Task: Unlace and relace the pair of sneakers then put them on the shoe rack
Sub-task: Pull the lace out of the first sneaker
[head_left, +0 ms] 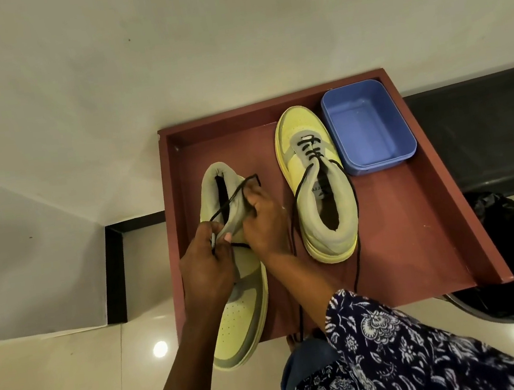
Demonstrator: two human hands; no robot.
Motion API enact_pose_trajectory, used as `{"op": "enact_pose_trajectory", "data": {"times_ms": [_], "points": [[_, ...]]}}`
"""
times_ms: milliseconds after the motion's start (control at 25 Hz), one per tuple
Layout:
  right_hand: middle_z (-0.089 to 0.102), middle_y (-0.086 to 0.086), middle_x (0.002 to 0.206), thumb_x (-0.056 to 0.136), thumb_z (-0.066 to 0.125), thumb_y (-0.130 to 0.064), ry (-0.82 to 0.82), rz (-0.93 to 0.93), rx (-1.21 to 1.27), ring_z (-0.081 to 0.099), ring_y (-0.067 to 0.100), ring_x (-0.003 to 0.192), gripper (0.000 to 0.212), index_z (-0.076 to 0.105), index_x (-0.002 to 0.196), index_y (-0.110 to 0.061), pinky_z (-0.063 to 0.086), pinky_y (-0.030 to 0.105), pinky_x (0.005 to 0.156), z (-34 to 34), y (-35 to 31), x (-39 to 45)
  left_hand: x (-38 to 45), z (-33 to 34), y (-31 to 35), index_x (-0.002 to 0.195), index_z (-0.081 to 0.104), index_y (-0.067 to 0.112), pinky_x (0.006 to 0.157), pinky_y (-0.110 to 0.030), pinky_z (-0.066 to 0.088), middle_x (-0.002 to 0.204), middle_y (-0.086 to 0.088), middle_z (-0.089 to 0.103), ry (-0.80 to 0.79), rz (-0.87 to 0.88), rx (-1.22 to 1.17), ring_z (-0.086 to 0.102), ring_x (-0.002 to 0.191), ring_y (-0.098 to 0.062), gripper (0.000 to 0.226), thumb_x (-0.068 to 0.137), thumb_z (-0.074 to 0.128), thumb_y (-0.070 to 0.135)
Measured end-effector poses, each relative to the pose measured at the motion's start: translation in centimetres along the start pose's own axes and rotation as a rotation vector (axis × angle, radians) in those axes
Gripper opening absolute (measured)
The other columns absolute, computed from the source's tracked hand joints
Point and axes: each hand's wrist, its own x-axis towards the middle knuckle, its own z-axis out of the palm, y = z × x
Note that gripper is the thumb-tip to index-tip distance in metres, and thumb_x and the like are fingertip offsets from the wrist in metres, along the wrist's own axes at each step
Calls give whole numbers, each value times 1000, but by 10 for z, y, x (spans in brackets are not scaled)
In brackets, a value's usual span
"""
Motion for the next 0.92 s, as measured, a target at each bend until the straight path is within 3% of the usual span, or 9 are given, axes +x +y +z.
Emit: {"op": "enact_pose_trajectory", "data": {"times_ms": [120, 320, 440, 600, 760, 840, 920], "points": [[51, 7, 138, 85, 44, 6, 24, 3, 44, 45, 22, 130, 49, 51, 131, -9, 32, 26, 109, 3, 9, -26, 0, 1, -1, 102, 56, 11, 55, -13, 36, 81, 2, 56, -6, -12, -9, 49, 66, -6, 12, 93, 52, 17], [54, 7, 133, 86, 48, 9, 31, -30, 63, 47, 17, 126, 45, 55, 127, -9, 31, 14, 104, -1, 18, -36, 0, -1, -1, 101, 55, 11, 54, -13, 38, 78, 1, 55, -9, -8, 6, 48, 63, -2, 11, 92, 52, 16], [56, 12, 129, 91, 47, 3, -13, -12, 28, 50, 22, 122, 35, 59, 122, -5, 36, 20, 104, -3, 9, -15, 1, -2, 0, 101, 55, 11, 53, -15, 39, 75, 0, 55, -8, -13, 5, 50, 61, -4, 10, 93, 52, 16], [58, 13, 128, 91, 43, 2, -100, 22, -52, 51, 29, 119, 35, 60, 121, -3, 33, 22, 96, -13, -13, 16, 2, -3, 1, 100, 54, 13, 60, -34, 52, 71, -2, 56, -20, -51, -35, 59, 66, -23, 8, 93, 51, 16], [61, 15, 124, 89, 42, 0, -192, 123, -143, 53, 35, 114, 40, 60, 123, -10, 38, 32, 95, -24, -27, 40, 4, -3, 0, 99, 53, 17, 55, -28, 47, 66, 5, 52, -30, -53, -24, 56, 62, -16, 6, 94, 50, 17], [63, 14, 121, 87, 42, 2, -164, 136, -98, 54, 34, 112, 40, 62, 120, -10, 39, 30, 91, -22, -26, 35, 4, -4, 0, 99, 52, 18, 54, -24, 45, 66, 6, 52, -42, -57, -29, 54, 61, -11, 5, 94, 49, 18], [63, 13, 121, 86, 43, 3, -98, 96, -26, 55, 29, 113, 39, 63, 118, -7, 40, 28, 93, -14, -19, 20, 4, -4, 1, 100, 52, 17, 58, -31, 50, 67, 6, 53, -52, -60, -48, 57, 65, -16, 7, 94, 48, 18]]}}
